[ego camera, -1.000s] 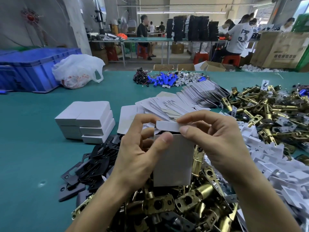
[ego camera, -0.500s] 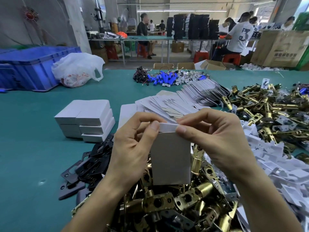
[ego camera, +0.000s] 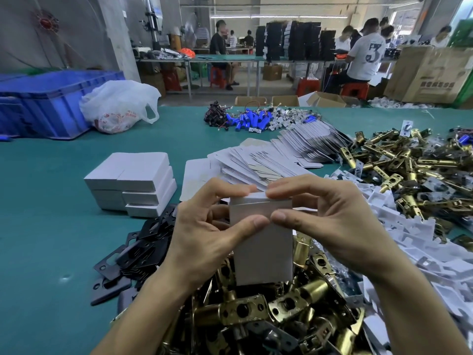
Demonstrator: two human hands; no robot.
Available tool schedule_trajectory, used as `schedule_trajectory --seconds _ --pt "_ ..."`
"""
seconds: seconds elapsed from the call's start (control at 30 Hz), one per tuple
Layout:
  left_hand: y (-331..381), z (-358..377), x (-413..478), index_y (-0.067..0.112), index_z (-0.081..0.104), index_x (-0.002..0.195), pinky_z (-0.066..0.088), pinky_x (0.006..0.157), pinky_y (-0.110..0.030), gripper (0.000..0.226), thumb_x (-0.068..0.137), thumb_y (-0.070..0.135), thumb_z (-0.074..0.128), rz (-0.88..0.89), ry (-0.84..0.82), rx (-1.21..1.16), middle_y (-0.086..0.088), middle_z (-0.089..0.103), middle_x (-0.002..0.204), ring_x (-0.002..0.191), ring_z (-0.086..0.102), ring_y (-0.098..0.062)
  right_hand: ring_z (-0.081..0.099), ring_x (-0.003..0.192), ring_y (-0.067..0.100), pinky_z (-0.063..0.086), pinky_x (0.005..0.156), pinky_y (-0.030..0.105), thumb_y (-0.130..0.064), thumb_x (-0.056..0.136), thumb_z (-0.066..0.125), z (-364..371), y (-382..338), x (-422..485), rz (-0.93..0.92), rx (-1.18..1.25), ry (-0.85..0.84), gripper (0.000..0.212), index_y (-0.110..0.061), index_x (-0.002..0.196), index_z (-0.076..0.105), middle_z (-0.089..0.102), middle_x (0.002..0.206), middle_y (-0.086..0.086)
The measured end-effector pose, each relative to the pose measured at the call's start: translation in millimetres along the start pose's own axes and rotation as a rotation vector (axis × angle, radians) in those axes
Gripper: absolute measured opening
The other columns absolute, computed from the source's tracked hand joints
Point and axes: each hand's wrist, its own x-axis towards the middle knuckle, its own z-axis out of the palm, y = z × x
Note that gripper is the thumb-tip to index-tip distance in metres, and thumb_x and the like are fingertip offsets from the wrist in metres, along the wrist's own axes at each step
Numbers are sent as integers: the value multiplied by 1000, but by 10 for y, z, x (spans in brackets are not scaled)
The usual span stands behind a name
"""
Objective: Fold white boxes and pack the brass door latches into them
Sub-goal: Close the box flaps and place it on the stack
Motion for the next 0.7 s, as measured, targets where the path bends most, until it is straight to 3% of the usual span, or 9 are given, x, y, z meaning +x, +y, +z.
schedule_trajectory --seconds 0.1,0.2,0.37,0.53,0.63,0.7 --pt "-28 2 2 47 69 89 62 62 -55 25 71 35 82 7 29 42 3 74 118 88 76 -27 72 95 14 57 80 24 -20 73 76 7 16 7 4 -26 13 22 -23 94 76 72 108 -7" --pt "-31 -5 0 42 68 89 62 61 -52 24 71 34 82 -5 24 38 2 74 116 88 76 -27 72 92 13 57 74 24 -21 75 78 18 6 3 35 -12 -7 21 -24 96 75 73 104 -6" --pt "-16 10 -12 40 66 115 64 65 -46 35 82 34 76 -79 -131 77 -2 73 105 91 74 -26 74 89 30 59 80 54 -22 79 78 -5 7 -19 127 10 -61 27 -29 104 72 74 107 3" --pt "-20 13 -12 39 68 110 64 71 -43 34 77 37 79 -150 -123 59 -4 76 101 90 75 -25 74 88 33 59 80 54 -7 83 74 -52 -1 -33 171 21 -112 34 -28 110 70 71 113 6" --pt "-14 15 -4 38 65 105 62 67 -35 39 71 39 82 -201 -71 33 -1 74 102 87 74 -19 74 83 37 58 77 58 -10 83 74 -51 13 -38 189 -9 -121 38 -33 112 68 69 111 8" --pt "-8 11 15 40 59 111 63 71 -39 55 63 40 85 -275 -25 -16 -3 74 106 90 75 -22 74 82 37 60 73 55 -16 78 76 -30 -9 -36 163 6 -62 37 -33 110 69 68 109 11"
